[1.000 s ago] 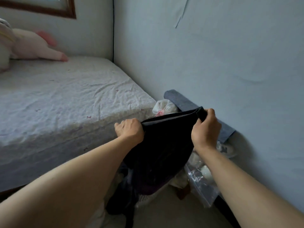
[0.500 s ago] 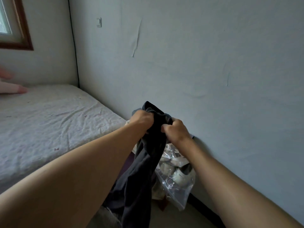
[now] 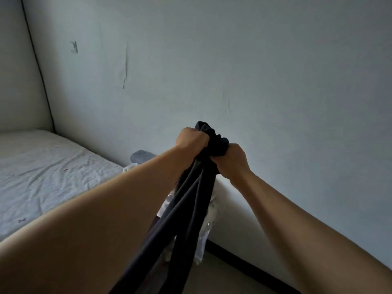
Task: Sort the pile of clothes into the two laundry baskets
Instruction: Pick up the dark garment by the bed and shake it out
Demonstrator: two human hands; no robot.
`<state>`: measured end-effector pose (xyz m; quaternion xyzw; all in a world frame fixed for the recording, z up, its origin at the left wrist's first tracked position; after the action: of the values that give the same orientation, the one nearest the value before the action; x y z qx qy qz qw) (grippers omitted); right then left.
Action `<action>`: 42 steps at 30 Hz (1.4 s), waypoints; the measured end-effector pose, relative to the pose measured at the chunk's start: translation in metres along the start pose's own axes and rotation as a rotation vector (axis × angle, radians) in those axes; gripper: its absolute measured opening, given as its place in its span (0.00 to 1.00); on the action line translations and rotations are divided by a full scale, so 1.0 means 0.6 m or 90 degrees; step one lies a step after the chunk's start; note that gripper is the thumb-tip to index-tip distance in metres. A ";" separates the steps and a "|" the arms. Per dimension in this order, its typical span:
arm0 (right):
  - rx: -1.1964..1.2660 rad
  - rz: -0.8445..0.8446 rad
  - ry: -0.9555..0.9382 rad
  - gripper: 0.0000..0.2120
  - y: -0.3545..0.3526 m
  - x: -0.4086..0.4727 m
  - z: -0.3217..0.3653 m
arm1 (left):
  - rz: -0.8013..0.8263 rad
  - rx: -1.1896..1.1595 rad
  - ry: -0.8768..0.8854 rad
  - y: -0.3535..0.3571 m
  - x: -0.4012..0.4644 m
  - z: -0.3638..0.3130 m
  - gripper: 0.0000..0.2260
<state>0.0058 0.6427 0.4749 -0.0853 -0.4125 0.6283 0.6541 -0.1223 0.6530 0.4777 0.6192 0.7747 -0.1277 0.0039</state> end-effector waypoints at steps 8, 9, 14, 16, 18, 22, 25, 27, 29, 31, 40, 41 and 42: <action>0.138 -0.175 0.040 0.10 -0.171 -0.041 -0.027 | 0.166 0.167 0.011 0.144 -0.100 0.045 0.43; 0.135 -0.185 0.039 0.11 -0.185 -0.047 -0.028 | 0.156 0.179 0.028 0.159 -0.110 0.040 0.42; 0.138 -0.247 0.039 0.14 -0.275 -0.092 -0.051 | 0.106 0.225 0.094 0.224 -0.160 0.001 0.22; 0.140 -0.281 0.039 0.17 -0.319 -0.110 -0.059 | 0.120 0.203 0.118 0.252 -0.183 -0.017 0.20; 0.138 -0.310 0.041 0.20 -0.361 -0.128 -0.066 | 0.129 0.187 0.145 0.281 -0.208 -0.037 0.19; 0.107 -0.331 0.045 0.21 -0.435 -0.162 -0.079 | 0.152 0.160 0.176 0.341 -0.250 -0.072 0.19; 0.095 -0.341 0.048 0.20 -0.492 -0.189 -0.090 | 0.177 0.149 0.203 0.386 -0.283 -0.100 0.18; 0.083 -0.350 0.055 0.20 -0.524 -0.206 -0.096 | 0.189 0.144 0.220 0.410 -0.303 -0.121 0.17; 0.087 -0.358 0.067 0.21 -0.550 -0.221 -0.103 | 0.199 0.138 0.234 0.430 -0.323 -0.143 0.16; 0.092 -0.367 0.075 0.23 -0.575 -0.232 -0.107 | 0.211 0.131 0.250 0.450 -0.339 -0.166 0.15; 0.075 -0.429 0.086 0.22 -0.672 -0.260 -0.116 | 0.275 0.101 0.311 0.516 -0.394 -0.234 0.14; 0.080 -0.434 0.091 0.22 -0.673 -0.262 -0.123 | 0.287 0.102 0.312 0.521 -0.395 -0.231 0.13; 0.085 -0.436 0.099 0.23 -0.672 -0.265 -0.130 | 0.299 0.103 0.310 0.526 -0.395 -0.227 0.13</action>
<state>0.3798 0.4534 0.6098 0.0533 -0.3242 0.3896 0.8604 0.2566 0.5167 0.5877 0.7910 0.5769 -0.0328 -0.2011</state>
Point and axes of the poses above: each hand's wrist, its own x-axis towards the middle knuckle, its own y-axis out of the palm, z = x × y, the point moved 8 cm from there along x, towards the middle knuckle, and after that the axes turned 12 degrees about -y, right-handed, at the moved point
